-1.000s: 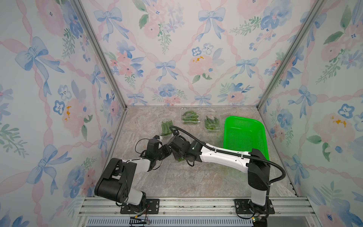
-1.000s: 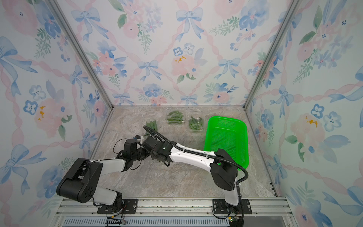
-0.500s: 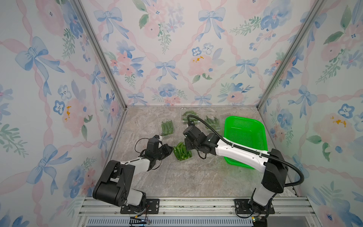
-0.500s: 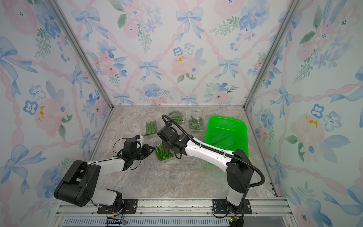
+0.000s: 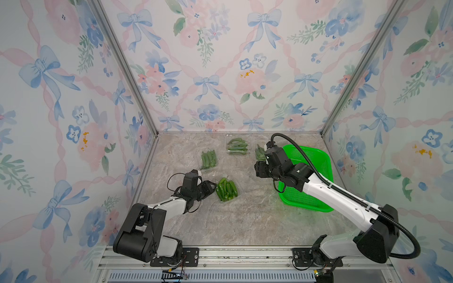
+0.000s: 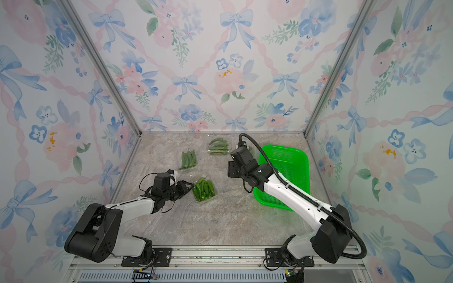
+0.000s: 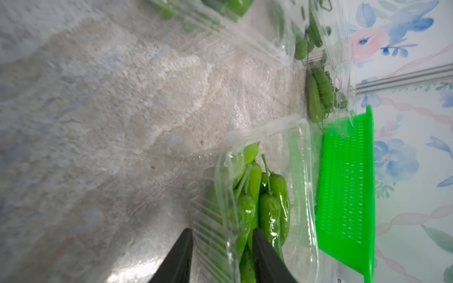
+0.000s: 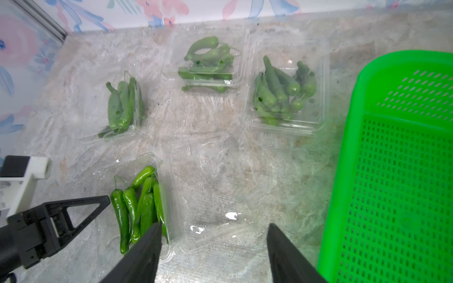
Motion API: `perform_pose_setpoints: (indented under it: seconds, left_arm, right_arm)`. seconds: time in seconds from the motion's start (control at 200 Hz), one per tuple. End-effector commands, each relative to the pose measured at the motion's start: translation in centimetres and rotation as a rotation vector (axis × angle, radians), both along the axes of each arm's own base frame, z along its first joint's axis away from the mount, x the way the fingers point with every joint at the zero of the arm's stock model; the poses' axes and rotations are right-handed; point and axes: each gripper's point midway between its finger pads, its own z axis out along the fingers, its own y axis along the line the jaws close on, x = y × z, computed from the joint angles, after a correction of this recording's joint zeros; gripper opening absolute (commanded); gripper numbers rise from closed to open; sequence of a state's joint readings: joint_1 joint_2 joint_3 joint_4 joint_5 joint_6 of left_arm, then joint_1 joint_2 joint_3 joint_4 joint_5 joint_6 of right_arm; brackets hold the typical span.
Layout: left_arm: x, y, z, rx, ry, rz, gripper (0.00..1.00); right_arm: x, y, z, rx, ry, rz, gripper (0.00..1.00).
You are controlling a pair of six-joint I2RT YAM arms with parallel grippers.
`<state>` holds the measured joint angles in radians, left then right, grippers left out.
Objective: Take small green peppers out of containers
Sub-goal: Open the packing box at the center of the board.
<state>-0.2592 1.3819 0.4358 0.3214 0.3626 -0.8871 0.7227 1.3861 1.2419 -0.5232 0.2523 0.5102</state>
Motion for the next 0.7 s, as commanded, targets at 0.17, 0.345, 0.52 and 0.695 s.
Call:
perform_pose_setpoints:
  seconds: [0.17, 0.345, 0.52, 0.695]
  left_arm:
    - [0.0, 0.6, 1.3, 0.013, -0.042, 0.006, 0.49]
    - [-0.5, 1.9, 2.1, 0.042, -0.074, 0.047, 0.5]
    - [-1.5, 4.8, 2.5, 0.106, -0.124, 0.157, 0.52]
    - [-2.3, 5.9, 2.4, 0.122, -0.123, 0.17, 0.52]
  right_arm:
    - [-1.1, 7.3, -3.9, -0.008, 0.127, 0.234, 0.62]
    - [-1.1, 13.5, -7.6, -0.002, 0.196, 0.347, 0.56]
    - [-0.9, 16.9, -10.5, 0.003, 0.268, 0.386, 0.49]
    - [-1.1, 19.1, -12.8, 0.001, 0.319, 0.433, 0.49]
